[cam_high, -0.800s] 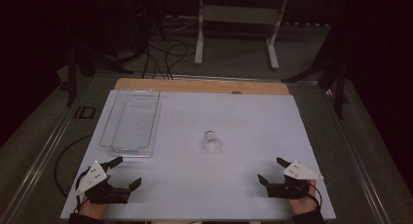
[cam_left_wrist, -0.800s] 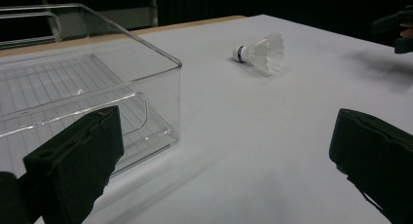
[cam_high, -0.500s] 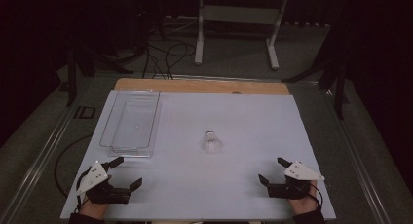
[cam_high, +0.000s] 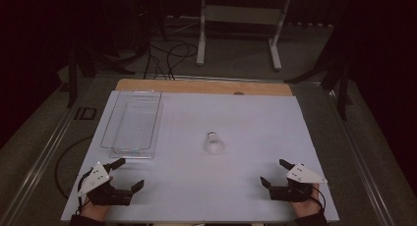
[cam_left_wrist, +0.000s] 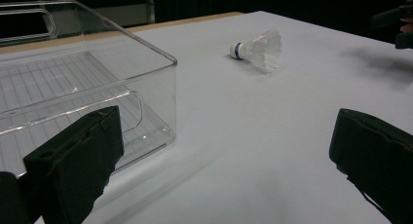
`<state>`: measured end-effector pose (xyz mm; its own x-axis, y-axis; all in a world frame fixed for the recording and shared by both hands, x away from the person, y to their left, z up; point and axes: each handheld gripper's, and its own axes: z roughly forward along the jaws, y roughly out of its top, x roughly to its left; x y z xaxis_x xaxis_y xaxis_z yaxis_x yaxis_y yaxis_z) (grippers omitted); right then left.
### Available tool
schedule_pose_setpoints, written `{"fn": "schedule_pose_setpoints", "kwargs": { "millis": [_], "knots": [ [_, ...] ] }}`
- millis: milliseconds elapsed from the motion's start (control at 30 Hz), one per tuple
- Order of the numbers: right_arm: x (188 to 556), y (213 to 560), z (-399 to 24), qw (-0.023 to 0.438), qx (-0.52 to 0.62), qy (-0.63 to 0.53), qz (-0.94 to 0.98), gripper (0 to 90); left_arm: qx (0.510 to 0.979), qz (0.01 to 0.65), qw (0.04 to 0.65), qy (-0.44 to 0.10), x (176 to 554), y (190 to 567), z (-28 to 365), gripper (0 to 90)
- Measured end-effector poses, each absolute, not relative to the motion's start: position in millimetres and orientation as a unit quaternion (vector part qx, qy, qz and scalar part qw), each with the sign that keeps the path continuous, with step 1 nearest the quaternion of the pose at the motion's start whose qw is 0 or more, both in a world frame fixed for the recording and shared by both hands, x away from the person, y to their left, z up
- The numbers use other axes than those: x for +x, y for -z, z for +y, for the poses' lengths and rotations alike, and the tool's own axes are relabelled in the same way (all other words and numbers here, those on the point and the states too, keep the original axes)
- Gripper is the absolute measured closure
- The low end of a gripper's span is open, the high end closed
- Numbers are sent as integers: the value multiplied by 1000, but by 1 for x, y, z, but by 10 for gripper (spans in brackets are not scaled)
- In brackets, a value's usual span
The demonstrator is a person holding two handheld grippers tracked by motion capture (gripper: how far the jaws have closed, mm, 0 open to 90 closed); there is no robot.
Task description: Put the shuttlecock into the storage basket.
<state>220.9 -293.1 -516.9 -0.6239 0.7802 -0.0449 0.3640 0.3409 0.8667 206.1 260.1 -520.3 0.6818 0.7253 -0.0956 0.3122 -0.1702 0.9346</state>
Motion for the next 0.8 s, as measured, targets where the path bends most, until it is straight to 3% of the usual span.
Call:
{"fn": "schedule_pose_setpoints", "kwargs": {
  "millis": [800],
  "knots": [
    [221, 515, -291, 246, 368, -440, 781, 78, 756, 347, 531, -161, 207, 487, 246, 0]
  ]
}}
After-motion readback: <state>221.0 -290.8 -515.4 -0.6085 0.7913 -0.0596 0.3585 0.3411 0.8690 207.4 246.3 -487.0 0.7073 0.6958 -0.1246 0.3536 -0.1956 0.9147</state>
